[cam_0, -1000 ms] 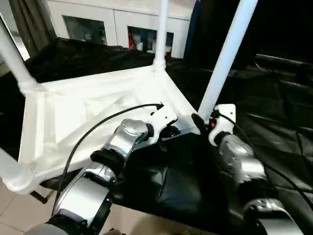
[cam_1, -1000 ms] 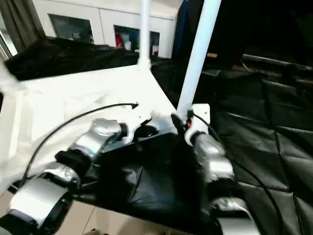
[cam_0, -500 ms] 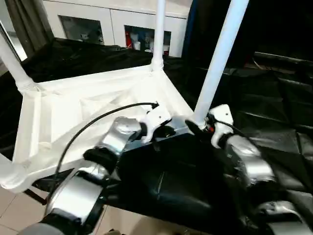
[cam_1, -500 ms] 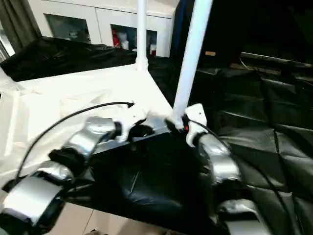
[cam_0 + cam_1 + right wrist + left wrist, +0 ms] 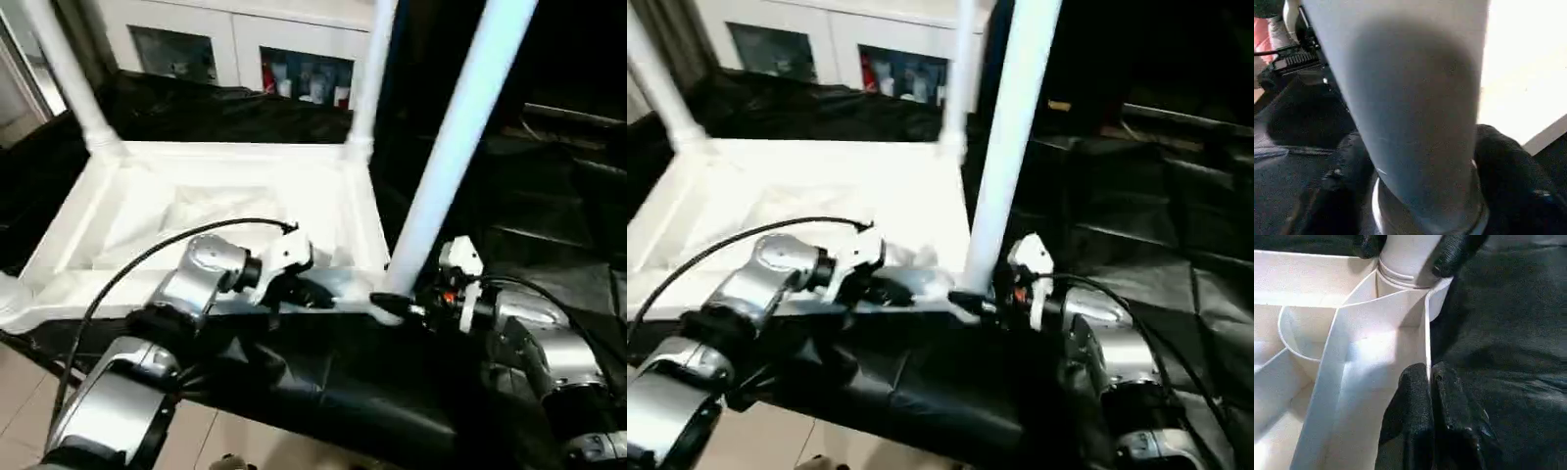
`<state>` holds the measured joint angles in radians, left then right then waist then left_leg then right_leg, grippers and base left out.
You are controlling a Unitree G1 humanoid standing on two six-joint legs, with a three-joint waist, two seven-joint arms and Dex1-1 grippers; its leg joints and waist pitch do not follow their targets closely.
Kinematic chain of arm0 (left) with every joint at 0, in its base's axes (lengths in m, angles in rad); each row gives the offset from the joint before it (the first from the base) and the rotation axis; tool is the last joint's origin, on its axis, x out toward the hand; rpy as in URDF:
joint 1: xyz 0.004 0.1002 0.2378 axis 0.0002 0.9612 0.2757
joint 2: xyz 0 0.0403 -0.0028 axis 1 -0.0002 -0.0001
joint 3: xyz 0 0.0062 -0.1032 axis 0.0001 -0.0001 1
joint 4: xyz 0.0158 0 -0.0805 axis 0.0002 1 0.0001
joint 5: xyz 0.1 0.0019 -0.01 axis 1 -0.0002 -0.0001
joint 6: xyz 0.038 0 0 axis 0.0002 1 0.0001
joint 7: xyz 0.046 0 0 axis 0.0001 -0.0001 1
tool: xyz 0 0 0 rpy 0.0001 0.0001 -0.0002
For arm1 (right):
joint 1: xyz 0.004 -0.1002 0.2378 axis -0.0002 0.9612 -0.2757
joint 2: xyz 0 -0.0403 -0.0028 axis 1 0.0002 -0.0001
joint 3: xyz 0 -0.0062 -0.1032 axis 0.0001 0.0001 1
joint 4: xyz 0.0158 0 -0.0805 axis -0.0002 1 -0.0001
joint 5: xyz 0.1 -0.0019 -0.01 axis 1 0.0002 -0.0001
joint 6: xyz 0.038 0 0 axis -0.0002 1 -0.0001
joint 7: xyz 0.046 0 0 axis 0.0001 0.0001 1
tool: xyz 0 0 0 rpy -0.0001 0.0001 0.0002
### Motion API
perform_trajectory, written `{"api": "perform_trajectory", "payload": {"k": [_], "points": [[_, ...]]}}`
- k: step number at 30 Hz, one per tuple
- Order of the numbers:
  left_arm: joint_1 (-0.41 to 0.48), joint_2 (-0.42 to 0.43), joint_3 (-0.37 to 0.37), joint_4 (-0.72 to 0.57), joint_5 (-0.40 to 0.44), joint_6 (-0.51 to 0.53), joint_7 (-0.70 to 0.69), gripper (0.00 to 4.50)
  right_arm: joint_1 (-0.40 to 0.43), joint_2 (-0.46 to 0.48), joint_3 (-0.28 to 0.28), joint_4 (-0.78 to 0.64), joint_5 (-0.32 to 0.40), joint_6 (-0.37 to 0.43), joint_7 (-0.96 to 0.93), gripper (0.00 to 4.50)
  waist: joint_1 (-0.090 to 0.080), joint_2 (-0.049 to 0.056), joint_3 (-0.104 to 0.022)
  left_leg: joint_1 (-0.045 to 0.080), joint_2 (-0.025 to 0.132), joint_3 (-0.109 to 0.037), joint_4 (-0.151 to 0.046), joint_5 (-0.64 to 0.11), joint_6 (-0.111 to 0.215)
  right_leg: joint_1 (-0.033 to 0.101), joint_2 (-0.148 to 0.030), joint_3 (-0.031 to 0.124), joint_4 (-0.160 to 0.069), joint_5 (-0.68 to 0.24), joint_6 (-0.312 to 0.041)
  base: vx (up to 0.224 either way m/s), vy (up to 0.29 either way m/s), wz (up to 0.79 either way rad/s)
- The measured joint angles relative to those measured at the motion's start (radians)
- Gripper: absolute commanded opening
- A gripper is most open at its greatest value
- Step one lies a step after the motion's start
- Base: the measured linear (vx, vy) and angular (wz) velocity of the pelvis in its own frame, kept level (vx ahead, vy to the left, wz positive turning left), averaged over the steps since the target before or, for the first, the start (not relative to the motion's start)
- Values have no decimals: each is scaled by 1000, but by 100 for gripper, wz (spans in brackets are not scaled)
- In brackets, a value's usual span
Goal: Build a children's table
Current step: Rotate leg to tighten
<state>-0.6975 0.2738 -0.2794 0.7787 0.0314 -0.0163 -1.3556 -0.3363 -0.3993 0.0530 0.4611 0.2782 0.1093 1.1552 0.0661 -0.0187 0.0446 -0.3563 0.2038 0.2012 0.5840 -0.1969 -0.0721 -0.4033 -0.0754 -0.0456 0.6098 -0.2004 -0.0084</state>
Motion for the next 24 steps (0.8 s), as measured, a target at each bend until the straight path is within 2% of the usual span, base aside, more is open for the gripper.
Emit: {"api": "perform_trajectory", "payload": {"k": [5, 12, 16, 18, 24], "points": [[9, 9, 0, -20, -7, 10, -17, 0, 6, -9, 5, -21, 5, 18, 13, 248, 5, 0, 0, 0, 0, 0, 0, 0, 0, 0, 0, 0, 0, 0, 0, 0, 0, 0], [10, -6, 0, -14, 11, -2, 31, 0, 18, -2, 1, -39, -15, 16, -26, 233, 12, 0, 0, 1, 0, 0, 2, 0, 0, 1, 0, 0, 1, 0, 0, 0, 0, 0], [-30, -67, 11, 75, 42, -20, 224, 0, -33, 56, -34, 36, -58, 8, -225, 218, 5, -4, -1, 4, 0, 0, 3, 0, 0, 3, 0, 1, 1, 2, -1, 0, 0, 0], [-58, -105, 18, 120, 60, -9, 343, 0, -74, 114, -71, 92, -78, 10, -394, 209, -5, -6, 0, 4, 0, -1, 3, 0, -1, 4, 0, 1, 1, 0, 2, 0, 0, 0], [-105, -206, 28, 195, 87, 30, 551, 0, -145, 238, -136, 173, -100, 10, -741, 201, -14, -5, -2, 6, -1, -1, 3, 0, -1, 5, -1, 2, 0, 1, 3, 0, 0, 0]]}}
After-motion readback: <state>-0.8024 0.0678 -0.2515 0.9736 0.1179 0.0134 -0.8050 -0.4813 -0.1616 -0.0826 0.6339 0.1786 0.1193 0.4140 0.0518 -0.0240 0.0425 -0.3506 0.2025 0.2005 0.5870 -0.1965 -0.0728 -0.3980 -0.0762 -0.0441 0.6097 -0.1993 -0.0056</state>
